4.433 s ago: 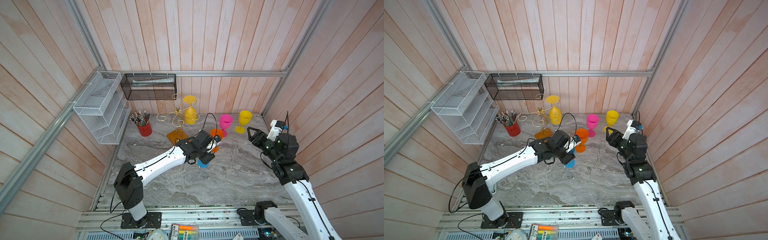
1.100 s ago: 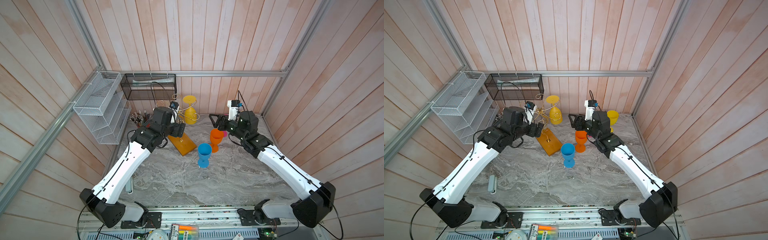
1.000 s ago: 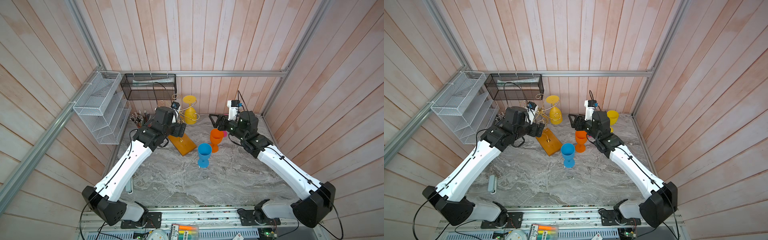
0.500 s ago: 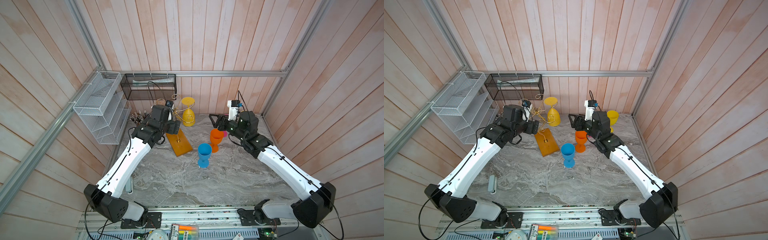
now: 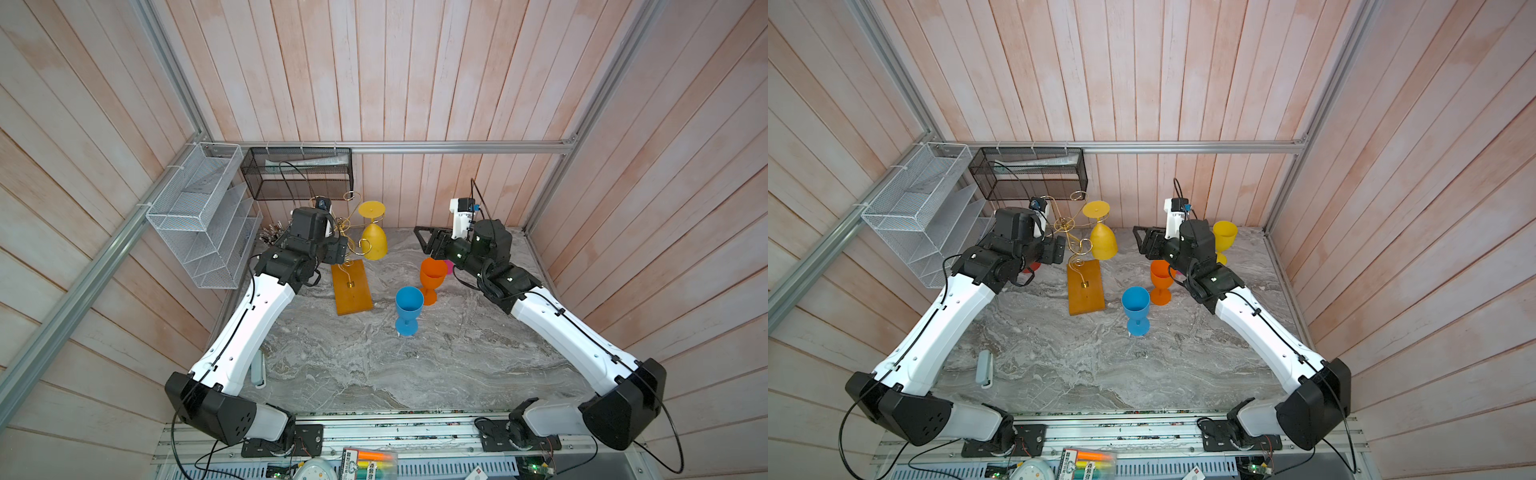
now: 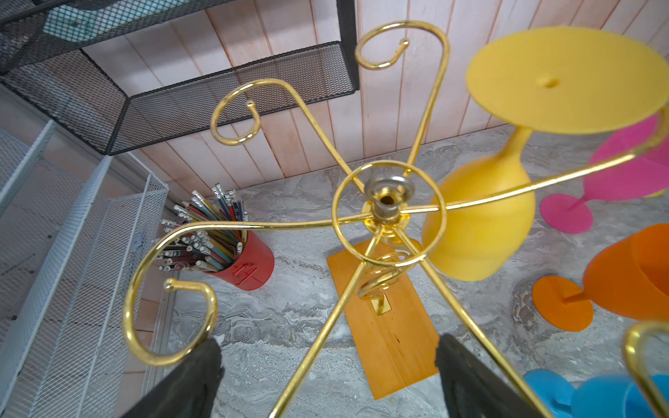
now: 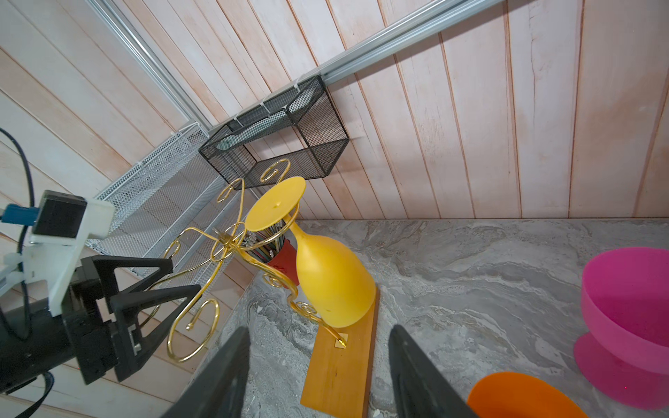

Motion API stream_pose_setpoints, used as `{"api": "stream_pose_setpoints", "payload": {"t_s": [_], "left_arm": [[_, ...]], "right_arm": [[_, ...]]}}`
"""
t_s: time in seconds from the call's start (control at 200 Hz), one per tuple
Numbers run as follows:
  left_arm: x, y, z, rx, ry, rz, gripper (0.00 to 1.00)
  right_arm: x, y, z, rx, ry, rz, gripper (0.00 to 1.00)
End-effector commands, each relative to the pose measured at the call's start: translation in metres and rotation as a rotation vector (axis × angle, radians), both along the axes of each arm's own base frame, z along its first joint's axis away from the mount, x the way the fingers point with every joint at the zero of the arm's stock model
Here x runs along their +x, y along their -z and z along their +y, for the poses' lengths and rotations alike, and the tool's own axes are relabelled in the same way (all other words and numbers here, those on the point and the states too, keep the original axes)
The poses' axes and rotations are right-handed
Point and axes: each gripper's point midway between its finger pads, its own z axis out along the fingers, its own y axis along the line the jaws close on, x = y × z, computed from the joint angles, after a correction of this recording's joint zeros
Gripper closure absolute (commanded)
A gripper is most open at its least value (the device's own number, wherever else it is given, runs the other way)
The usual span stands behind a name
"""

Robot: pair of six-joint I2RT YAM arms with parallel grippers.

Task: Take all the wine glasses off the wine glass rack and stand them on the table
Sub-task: 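Move the right gripper to a yellow glass while the left moves above the rack, then close the right gripper on the yellow glass's foot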

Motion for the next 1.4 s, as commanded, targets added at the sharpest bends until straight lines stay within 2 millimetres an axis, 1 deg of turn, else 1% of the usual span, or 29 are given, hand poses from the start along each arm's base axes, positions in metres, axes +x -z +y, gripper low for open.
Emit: {"api": "stream_pose_setpoints", "payload": {"t_s": [0.0, 0.235, 0.415, 0.485, 0.575, 0.685, 0.825, 0.945, 1.08, 1.11, 1.17, 1.265, 1.395], "left_arm": [[-0.003, -0.016, 0.012, -0.026, -0.043, -0.057, 0.06], [-0.005, -0.018, 0.007, -0.052, -0.015, -0.068, 0.06], [-0.01, -0.02, 0.002, -0.077, 0.018, -0.097, 0.06], [-0.013, -0.021, -0.001, -0.092, 0.046, -0.109, 0.06], [-0.019, -0.022, -0.013, -0.13, 0.11, -0.123, 0.06], [-0.024, -0.021, -0.018, -0.147, 0.147, -0.138, 0.06], [-0.027, -0.011, -0.022, -0.166, 0.167, -0.118, 0.06], [-0.031, -0.003, -0.02, -0.17, 0.162, -0.111, 0.06], [-0.036, -0.002, -0.018, -0.179, 0.161, -0.128, 0.06], [-0.036, -0.002, -0.019, -0.18, 0.162, -0.128, 0.06], [-0.037, 0.0, -0.019, -0.18, 0.165, -0.122, 0.06], [-0.038, 0.0, -0.019, -0.183, 0.165, -0.122, 0.06], [-0.039, -0.001, -0.018, -0.18, 0.164, -0.125, 0.06]], "right_arm": [[0.01, -0.012, 0.007, 0.062, 0.015, 0.028, 0.4], [0.036, -0.012, 0.037, 0.182, -0.023, 0.162, 0.43], [0.05, -0.013, 0.06, 0.271, -0.076, 0.231, 0.43], [0.055, -0.013, 0.065, 0.293, -0.084, 0.244, 0.44], [0.06, -0.014, 0.07, 0.312, -0.097, 0.246, 0.44], [0.069, -0.012, 0.076, 0.3, -0.097, 0.245, 0.45], [0.075, -0.007, 0.091, 0.301, -0.141, 0.257, 0.47], [0.075, -0.006, 0.106, 0.298, -0.169, 0.258, 0.51], [0.076, -0.004, 0.119, 0.288, -0.19, 0.264, 0.55], [0.076, -0.007, 0.12, 0.288, -0.195, 0.256, 0.56], [0.077, -0.006, 0.123, 0.279, -0.196, 0.255, 0.58], [0.077, -0.009, 0.127, 0.274, -0.204, 0.248, 0.64], [0.078, -0.009, 0.127, 0.26, -0.193, 0.235, 0.67]]}}
